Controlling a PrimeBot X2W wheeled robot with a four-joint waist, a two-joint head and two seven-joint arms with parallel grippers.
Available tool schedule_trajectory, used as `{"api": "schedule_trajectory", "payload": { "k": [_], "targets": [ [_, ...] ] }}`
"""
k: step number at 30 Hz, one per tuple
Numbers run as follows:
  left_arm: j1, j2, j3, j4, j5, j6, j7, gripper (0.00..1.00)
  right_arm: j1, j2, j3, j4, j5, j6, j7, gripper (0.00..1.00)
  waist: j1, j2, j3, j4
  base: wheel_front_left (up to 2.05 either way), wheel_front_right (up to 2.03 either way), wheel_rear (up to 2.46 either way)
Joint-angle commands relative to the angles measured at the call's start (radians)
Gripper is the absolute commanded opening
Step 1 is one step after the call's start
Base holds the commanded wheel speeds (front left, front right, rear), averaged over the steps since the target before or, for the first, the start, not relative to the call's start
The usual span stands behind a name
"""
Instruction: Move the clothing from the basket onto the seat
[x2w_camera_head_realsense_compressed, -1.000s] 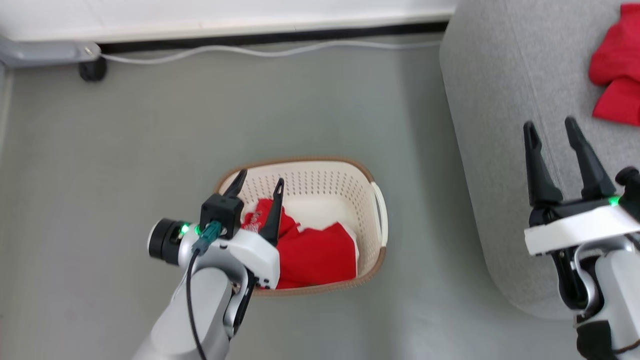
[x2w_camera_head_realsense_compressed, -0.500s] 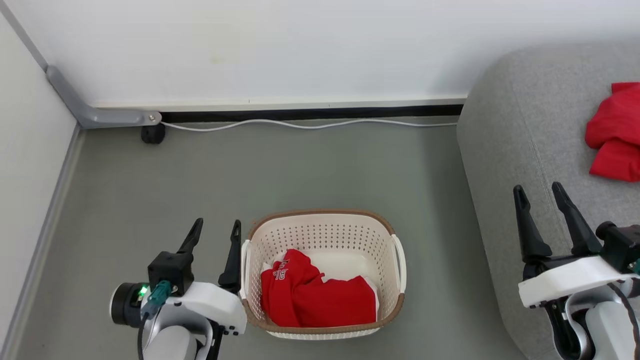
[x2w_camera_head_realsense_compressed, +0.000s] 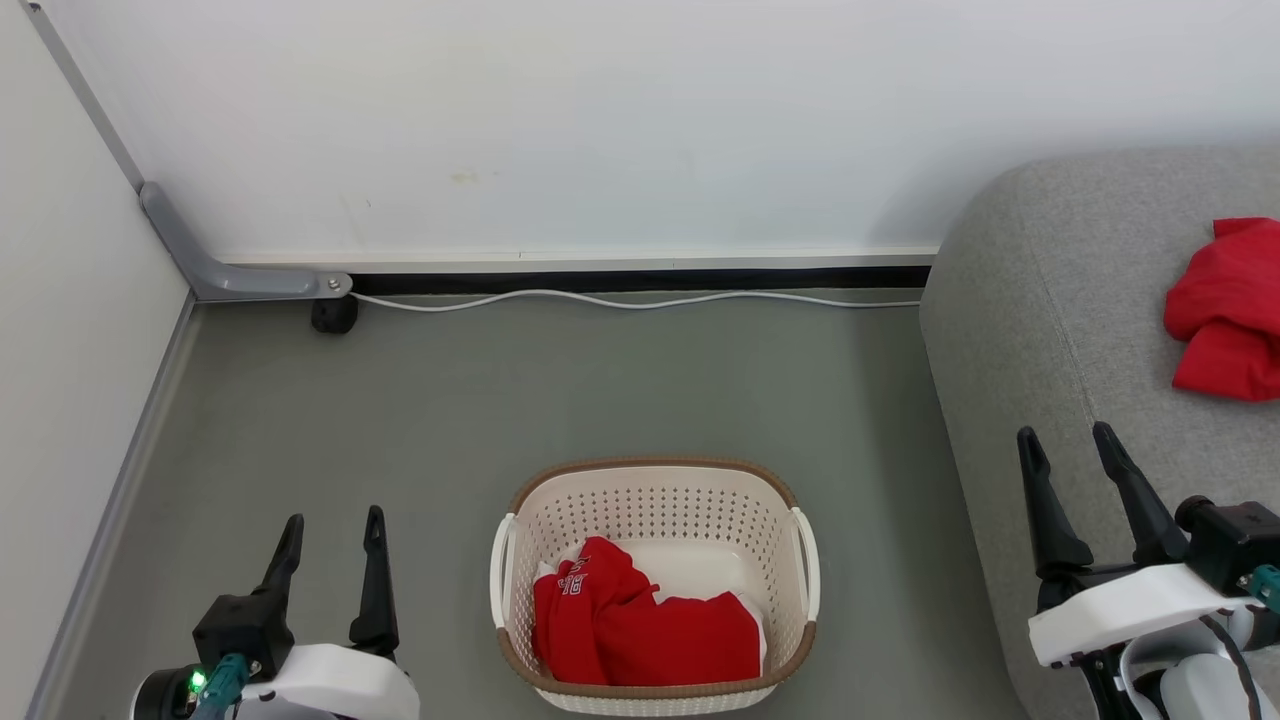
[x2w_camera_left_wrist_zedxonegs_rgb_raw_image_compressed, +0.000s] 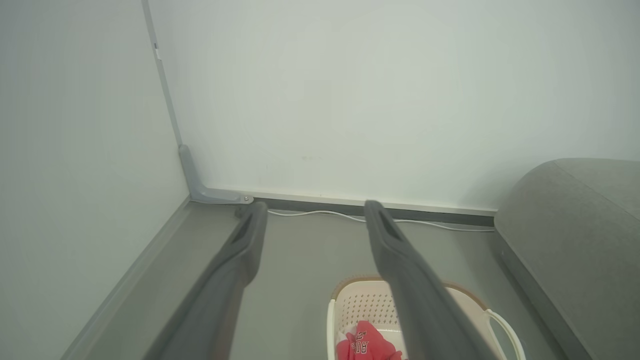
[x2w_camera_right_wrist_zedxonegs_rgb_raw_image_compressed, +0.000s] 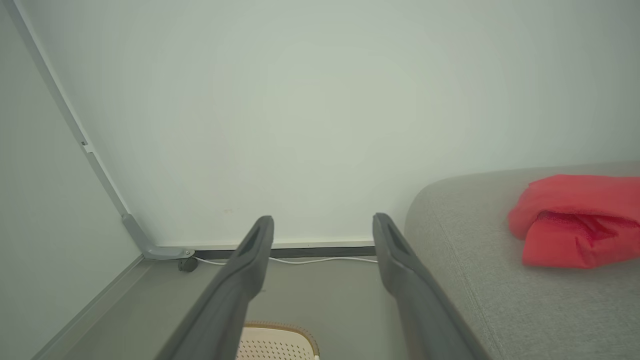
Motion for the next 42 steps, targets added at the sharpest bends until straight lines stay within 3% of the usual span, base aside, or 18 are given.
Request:
{"api": "schedule_trajectory", "payload": {
  "k": [1,9,25,42],
  "targets": [
    [-0.01,0.007,0.043,-0.038,0.013,-0.009,-0.01,1.0,-0.004,-0.006,0.017,-0.023,-0.005,0.004,-0.006,1.0,0.0,0.0,-0.001,-0.001,0.0,0.0,0.0],
    [0.025,0.001,0.072,-0.062,0.021,-0.014,-0.01,1.0,-0.003,0.002,0.019,-0.021,-0.006,0.004,-0.006,1.0,0.0,0.0,-0.002,-0.01,0.0,0.0,0.0],
    [0.012,0.0,0.029,-0.062,-0.002,-0.006,-0.01,1.0,-0.022,-0.001,0.016,-0.036,-0.001,0.004,-0.006,1.0,0.0,0.0,0.042,-0.023,0.0,0.0,0.0],
    [-0.152,0.0,-0.182,0.013,-0.037,0.01,-0.01,1.0,-0.165,-0.036,0.034,-0.13,0.028,0.004,-0.006,1.0,0.0,0.0,0.308,-0.067,0.0,0.0,0.0]
  ]
}}
